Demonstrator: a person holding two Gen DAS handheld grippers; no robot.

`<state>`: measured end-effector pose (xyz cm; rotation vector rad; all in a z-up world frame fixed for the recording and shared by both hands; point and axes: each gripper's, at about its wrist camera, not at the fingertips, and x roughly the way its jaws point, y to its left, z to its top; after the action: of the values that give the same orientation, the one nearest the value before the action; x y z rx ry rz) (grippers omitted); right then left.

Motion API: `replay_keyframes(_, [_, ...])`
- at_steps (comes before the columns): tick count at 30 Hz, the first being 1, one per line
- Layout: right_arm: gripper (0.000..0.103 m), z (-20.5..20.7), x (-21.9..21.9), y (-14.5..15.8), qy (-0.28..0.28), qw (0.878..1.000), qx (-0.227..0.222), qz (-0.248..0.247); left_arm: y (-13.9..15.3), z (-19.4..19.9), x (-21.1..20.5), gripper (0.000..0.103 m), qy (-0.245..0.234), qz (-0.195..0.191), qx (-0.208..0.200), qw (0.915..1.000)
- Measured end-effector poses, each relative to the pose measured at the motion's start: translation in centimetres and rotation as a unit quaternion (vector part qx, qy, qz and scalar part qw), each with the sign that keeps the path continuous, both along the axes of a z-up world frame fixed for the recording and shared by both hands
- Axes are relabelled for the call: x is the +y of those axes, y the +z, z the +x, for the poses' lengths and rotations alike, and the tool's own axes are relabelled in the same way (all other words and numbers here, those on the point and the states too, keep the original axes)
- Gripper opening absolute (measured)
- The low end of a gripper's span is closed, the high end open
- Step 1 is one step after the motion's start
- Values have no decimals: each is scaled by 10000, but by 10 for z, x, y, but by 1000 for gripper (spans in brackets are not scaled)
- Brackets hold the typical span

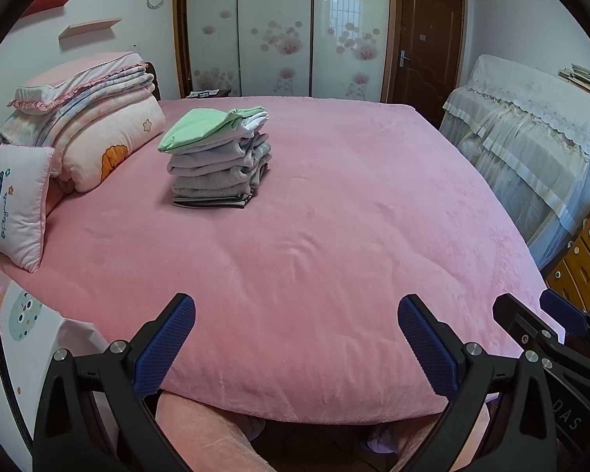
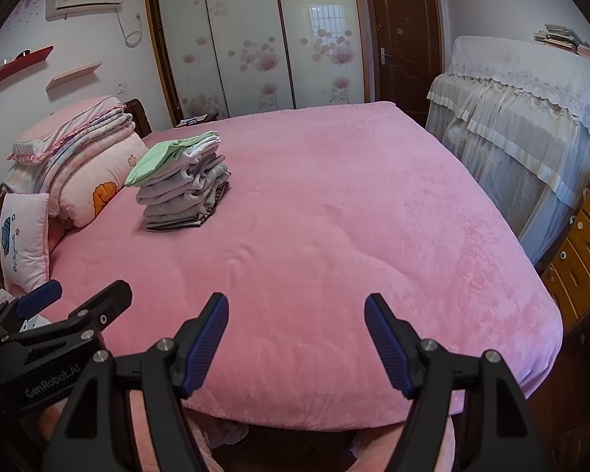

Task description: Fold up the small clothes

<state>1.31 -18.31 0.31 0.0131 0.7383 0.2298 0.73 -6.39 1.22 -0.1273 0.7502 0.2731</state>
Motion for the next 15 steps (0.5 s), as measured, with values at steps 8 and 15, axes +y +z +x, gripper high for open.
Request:
replay_keyframes(8, [72,0,-1,-1,-6,10000,-11,-5,-2,0,-1,102,-34,-5,18,10000])
replay_keyframes(15, [72,0,-2,-1,4,10000,-5,-10,-3,2,2,102,-81,-20,49,10000])
